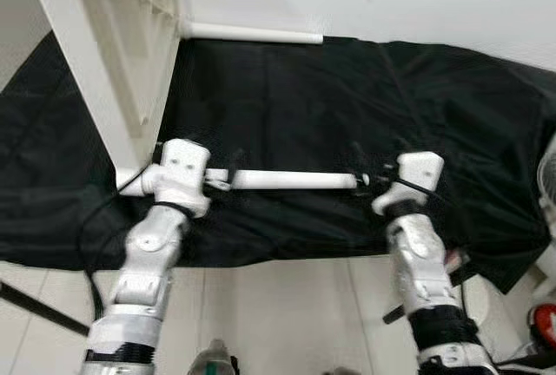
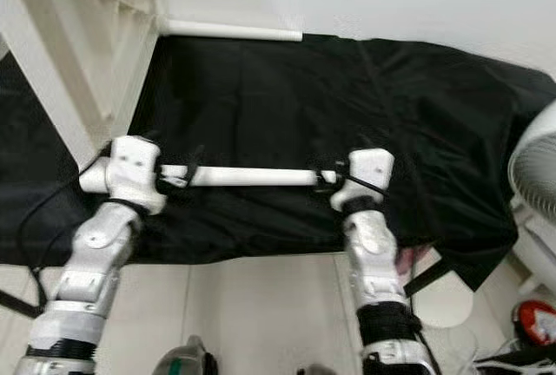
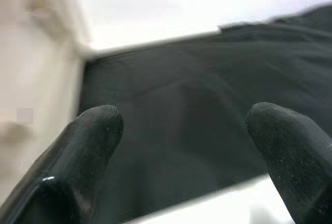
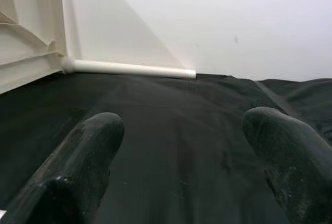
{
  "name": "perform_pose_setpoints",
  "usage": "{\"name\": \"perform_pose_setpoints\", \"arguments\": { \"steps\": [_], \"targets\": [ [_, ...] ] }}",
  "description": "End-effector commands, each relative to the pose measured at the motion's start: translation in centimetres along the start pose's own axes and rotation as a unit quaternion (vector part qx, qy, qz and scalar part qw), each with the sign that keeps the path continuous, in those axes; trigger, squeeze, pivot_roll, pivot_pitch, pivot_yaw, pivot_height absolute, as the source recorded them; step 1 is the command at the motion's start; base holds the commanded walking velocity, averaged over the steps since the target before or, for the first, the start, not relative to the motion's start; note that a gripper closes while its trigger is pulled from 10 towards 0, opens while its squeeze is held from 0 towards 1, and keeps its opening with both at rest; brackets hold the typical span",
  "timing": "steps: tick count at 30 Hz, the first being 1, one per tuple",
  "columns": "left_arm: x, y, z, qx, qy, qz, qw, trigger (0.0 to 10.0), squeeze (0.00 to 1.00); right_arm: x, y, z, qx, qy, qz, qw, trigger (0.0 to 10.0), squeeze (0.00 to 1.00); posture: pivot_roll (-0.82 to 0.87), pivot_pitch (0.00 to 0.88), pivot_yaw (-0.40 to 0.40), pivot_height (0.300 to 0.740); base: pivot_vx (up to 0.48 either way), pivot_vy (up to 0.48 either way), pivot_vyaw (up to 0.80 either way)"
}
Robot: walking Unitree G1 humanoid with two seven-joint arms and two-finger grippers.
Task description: Building children table
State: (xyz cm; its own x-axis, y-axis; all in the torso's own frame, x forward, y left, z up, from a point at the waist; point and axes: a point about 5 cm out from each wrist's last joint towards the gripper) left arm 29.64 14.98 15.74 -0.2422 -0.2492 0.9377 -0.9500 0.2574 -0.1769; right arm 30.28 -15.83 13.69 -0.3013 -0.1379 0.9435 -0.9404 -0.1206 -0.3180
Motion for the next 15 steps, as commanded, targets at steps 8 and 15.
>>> {"name": "perform_pose_setpoints", "arguments": {
  "steps": [8,15],
  "targets": [
    [-0.1,0.03,1.0,-0.006,-0.006,-0.001,1.0,10.0,0.0,-0.16,0.17,0.94,-0.014,0.003,-0.007,1.0,10.0,0.0,0.15,0.0,-0.069,0.74,0.0,0.0,0.0],
    [-0.34,0.22,1.65,-0.024,0.002,-0.006,1.0,10.0,0.0,-0.16,0.07,0.83,-0.011,0.004,-0.007,1.0,10.0,0.0,0.14,0.0,-0.07,0.74,0.0,0.0,0.0]
  ]
}}
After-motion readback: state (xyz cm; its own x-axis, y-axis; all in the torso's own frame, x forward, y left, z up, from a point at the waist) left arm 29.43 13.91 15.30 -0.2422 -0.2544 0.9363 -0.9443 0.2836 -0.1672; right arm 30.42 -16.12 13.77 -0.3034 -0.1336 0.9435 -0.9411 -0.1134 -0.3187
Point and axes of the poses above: a point about 5 cm out from each wrist's last joint towards the gripper, its own y axis pointing back from the gripper into the wrist, its own x axis along the axis of the wrist's last joint, z = x × y, and after that the axes turned 7 degrees about -y, right-handed
